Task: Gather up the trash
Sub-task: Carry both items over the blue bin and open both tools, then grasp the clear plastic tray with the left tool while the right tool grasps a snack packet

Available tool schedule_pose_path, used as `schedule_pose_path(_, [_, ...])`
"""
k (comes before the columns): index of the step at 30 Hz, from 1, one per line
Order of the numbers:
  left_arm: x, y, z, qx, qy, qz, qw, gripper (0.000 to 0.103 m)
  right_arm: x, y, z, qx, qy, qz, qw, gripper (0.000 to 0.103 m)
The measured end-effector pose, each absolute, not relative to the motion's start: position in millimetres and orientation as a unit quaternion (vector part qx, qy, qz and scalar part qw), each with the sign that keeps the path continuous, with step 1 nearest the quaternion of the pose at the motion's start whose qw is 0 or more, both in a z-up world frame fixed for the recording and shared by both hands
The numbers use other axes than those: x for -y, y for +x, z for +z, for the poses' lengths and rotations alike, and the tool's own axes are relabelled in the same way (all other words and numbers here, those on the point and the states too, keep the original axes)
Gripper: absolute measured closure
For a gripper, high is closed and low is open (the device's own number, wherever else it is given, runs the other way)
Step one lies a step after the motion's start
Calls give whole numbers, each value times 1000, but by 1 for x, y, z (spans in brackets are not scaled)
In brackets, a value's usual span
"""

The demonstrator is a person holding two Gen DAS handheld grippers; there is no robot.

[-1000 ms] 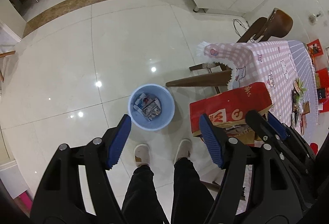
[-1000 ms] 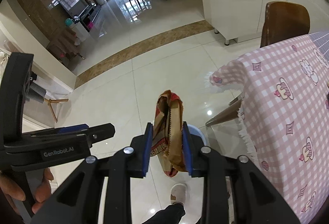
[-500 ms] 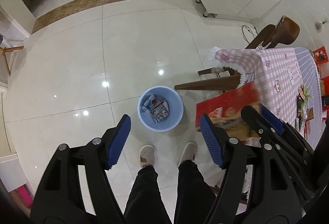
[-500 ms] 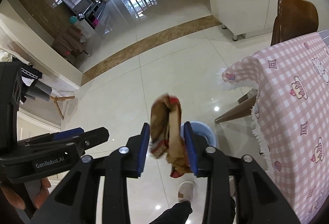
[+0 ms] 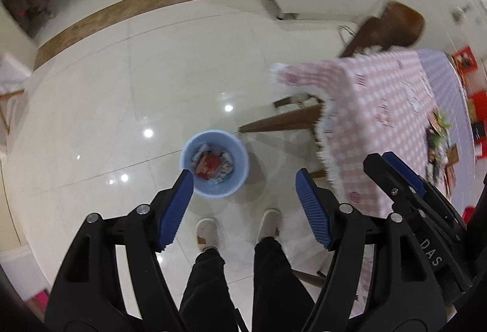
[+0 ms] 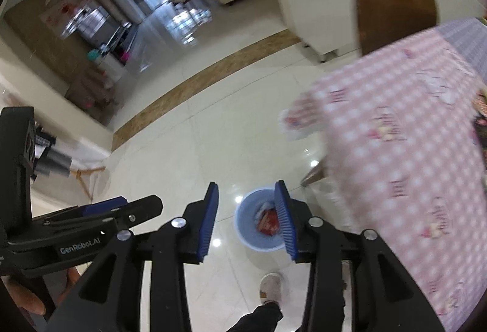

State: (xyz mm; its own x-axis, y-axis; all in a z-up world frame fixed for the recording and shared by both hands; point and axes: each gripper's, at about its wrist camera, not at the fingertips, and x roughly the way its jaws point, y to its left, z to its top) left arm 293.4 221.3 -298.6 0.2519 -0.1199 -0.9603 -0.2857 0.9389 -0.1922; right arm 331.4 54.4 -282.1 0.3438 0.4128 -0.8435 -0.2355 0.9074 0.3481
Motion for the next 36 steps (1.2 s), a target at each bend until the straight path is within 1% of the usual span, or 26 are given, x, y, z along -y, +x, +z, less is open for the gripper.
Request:
schedule_pose_path(5, [-134,326,-295,-614,-129,-15,778,34,44,336,-275,-520,106,123,839,65])
schedule_pose_path(13, [40,364,-299,-628,-58,-154,760,34,210,313,-278,-498,149,-13,854,64])
schedule_pose_path(14, [58,367,-300,-630,-54,-168,756,34,231,309,-280,-497,156,-30,853,63])
schedule_pose_path(16, [94,373,-305,-635,-56,-196,745,32,259,304,-284,-496,170,-56,850,55])
schedule_pose_path(17, [111,377,-308,-638,-61,-205,740,32,278,302,-288,-496,177,-72,847,52])
schedule_pose_path(19, [134,385,-314,-639,-73,-213,736,29,301,299,-295,-501,185,-86,841,51])
schedule_pose_path(22, [162,400,-327,-645,-96,-210,729,29,328,301,-306,-507,193,-96,834,51])
schedule_pose_path(27, [186,424,-348,-656,-135,-191,718,29,356,305,-313,-512,204,-97,829,50])
schedule_pose_path(36, [206,442,-363,-655,-130,-176,723,29,368,321,-325,-520,225,-84,820,50])
